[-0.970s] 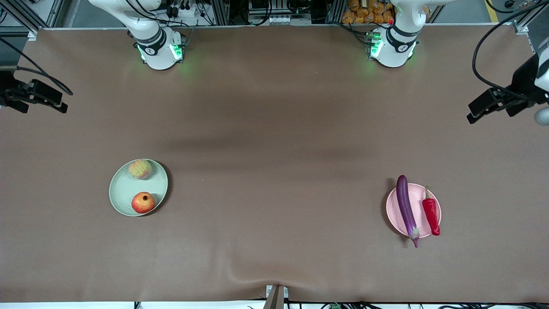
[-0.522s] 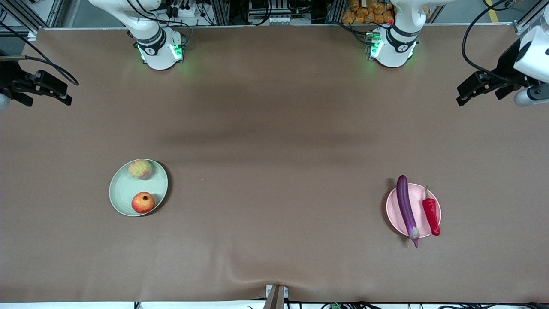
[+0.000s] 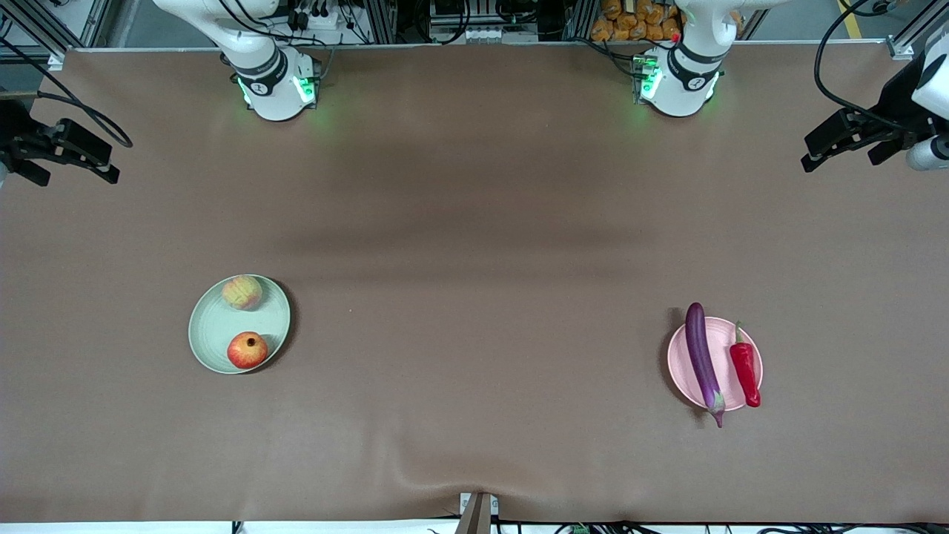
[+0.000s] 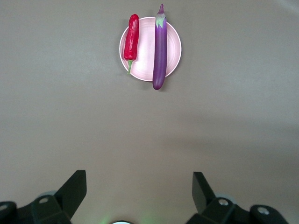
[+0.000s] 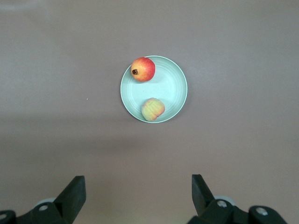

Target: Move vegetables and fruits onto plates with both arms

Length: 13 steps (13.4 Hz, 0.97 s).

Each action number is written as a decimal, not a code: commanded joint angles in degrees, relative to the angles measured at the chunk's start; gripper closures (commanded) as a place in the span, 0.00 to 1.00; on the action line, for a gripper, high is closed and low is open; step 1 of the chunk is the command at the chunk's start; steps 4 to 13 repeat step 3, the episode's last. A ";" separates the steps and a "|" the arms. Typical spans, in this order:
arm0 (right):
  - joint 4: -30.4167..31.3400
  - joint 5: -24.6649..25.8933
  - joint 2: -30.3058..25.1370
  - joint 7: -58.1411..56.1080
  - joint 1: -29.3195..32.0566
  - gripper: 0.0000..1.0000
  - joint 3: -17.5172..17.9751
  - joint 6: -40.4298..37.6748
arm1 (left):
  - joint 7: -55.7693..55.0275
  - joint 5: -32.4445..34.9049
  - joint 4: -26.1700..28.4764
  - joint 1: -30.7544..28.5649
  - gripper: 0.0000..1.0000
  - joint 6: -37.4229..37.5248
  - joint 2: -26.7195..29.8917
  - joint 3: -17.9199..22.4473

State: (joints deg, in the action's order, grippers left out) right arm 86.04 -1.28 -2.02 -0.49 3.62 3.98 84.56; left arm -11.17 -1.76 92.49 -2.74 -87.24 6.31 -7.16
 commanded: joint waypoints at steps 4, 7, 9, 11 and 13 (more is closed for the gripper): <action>-1.40 0.57 0.61 -0.74 0.33 0.00 0.07 -0.54 | 0.09 -0.35 -0.81 0.10 0.00 2.68 1.07 0.13; -1.40 0.57 0.61 -0.74 0.33 0.00 0.07 -0.54 | 0.09 -0.35 -0.81 0.10 0.00 2.68 1.07 0.13; -1.40 0.57 0.61 -0.74 0.33 0.00 0.07 -0.54 | 0.09 -0.35 -0.81 0.10 0.00 2.68 1.07 0.13; -1.40 0.57 0.61 -0.74 0.33 0.00 0.07 -0.54 | 0.09 -0.35 -0.81 0.10 0.00 2.68 1.07 0.13; -1.40 0.57 0.61 -0.74 0.33 0.00 0.07 -0.54 | 0.09 -0.35 -0.81 0.10 0.00 2.68 1.07 0.13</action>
